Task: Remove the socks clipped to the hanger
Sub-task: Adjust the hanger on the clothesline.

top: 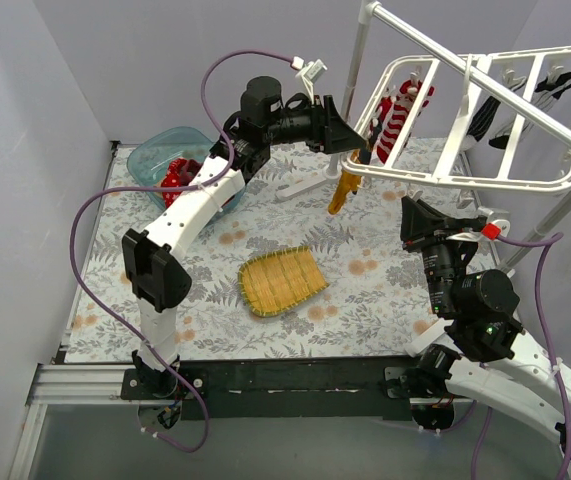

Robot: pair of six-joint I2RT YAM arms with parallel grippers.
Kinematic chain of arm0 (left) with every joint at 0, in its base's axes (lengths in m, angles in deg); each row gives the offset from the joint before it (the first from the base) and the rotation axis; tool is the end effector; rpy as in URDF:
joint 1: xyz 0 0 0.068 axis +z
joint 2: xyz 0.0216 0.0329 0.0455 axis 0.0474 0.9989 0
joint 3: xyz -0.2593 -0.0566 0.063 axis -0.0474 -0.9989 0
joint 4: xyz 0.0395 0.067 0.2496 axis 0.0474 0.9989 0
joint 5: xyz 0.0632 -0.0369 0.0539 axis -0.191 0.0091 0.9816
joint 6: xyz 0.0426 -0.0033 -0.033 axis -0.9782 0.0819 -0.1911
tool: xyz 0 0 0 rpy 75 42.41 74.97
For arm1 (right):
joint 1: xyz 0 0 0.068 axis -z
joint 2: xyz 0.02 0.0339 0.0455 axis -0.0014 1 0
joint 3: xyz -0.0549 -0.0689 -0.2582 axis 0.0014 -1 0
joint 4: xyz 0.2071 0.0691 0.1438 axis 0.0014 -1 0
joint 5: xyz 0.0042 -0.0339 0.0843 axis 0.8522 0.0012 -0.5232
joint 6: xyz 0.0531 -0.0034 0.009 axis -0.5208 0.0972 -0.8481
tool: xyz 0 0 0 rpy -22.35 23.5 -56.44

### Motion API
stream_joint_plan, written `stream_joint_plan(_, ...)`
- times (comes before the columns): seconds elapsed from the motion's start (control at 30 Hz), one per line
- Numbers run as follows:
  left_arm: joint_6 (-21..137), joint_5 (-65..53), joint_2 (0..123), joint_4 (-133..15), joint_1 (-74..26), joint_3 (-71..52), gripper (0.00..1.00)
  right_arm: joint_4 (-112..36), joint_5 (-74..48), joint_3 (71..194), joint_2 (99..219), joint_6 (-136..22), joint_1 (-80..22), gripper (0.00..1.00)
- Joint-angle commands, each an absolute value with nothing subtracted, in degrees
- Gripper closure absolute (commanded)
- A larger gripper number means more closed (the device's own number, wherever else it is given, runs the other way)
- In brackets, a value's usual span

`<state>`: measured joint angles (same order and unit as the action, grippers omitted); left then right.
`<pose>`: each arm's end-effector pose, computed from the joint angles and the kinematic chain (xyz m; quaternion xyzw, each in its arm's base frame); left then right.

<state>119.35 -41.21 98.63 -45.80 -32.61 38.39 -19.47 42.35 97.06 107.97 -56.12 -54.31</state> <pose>0.3573 -0.2832 0.4439 0.0197 0.7220 -0.6740 0.1550 0.0847 0.0727 0.3935 0.1248 0.5717 0.2125 0.7826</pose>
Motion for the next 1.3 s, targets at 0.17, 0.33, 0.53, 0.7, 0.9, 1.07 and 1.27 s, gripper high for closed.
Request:
stream_joint_plan(0.17, 120.21, -40.42, 97.72, -45.53, -33.32, 41.17, 0.67, -19.25, 43.86, 99.07, 107.95, -56.12, -54.32, 0.94)
stream_joint_plan(0.33, 120.47, -36.38, 95.71, -46.67, -33.32, 39.07, 0.92, -19.34, 43.60, 99.33, 108.12, -56.12, -54.32, 0.94)
stream_joint_plan(0.53, 120.65, -31.20, 92.81, -49.05, -33.32, 36.95, 0.96, -19.25, 43.51, 99.86, 108.47, -55.86, -54.32, 0.94)
stream_joint_plan(0.7, 121.35, -27.33, 91.49, -50.80, -33.32, 35.72, 0.99, -19.25, 43.69, 100.64, 108.65, -55.06, -54.32, 0.94)
stream_joint_plan(0.9, 124.34, -22.05, 88.67, -55.36, -33.32, 31.69, 1.00, -19.51, 43.51, 101.53, 109.09, -54.27, -54.32, 0.94)
stream_joint_plan(1.07, 126.27, -17.84, 86.12, -58.80, -33.32, 27.99, 1.00, -19.60, 43.51, 102.31, 109.09, -53.75, -54.41, 0.93)
stream_joint_plan(1.27, 127.77, -14.93, 83.05, -61.79, -33.32, 23.77, 1.00, -20.22, 43.34, 103.28, 109.79, -53.39, -54.32, 0.92)
